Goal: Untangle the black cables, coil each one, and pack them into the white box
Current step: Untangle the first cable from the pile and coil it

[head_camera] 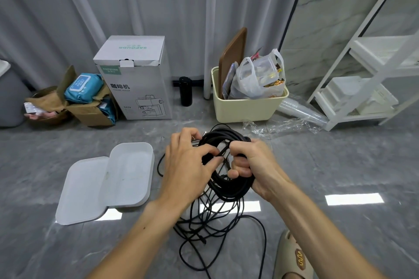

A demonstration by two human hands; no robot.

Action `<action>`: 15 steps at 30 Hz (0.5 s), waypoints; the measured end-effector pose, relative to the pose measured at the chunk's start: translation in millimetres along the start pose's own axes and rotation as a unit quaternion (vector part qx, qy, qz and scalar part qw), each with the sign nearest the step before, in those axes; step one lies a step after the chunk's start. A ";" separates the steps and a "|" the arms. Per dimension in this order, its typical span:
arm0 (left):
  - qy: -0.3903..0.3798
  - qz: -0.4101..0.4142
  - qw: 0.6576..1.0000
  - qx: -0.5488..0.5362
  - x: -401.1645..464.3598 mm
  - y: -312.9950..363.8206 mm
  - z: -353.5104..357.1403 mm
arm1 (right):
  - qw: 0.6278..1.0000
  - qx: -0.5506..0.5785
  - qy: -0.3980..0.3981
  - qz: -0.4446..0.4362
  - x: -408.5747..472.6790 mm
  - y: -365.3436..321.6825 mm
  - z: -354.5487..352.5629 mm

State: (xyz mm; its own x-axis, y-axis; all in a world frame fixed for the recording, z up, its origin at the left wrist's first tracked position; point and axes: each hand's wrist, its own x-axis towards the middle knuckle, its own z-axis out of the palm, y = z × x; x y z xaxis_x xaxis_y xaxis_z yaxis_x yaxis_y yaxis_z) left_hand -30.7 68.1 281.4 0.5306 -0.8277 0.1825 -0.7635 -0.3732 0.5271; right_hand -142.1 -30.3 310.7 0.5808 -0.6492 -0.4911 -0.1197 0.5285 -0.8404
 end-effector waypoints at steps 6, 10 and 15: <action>-0.147 -0.034 0.986 -0.069 0.9 9.6 -10.9 | 0.960 -0.245 0.079 -0.107 4.2 7.0 -2.9; -0.229 -0.099 0.942 -0.225 1.7 14.0 -20.2 | 0.953 -0.268 0.076 -0.120 5.7 6.4 -6.7; -0.203 -0.159 0.892 -0.371 7.1 14.1 -24.2 | 0.981 -0.169 0.046 -0.084 9.2 5.0 -11.8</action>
State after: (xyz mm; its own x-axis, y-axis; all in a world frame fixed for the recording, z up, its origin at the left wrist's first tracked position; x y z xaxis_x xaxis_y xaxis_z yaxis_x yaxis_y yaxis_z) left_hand -28.8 67.1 310.2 0.3843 -0.8694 -0.3104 -0.0640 -0.3605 0.9306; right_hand -146.8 -40.1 299.2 0.5427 -0.7661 -0.3444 -0.2982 0.2076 -0.9317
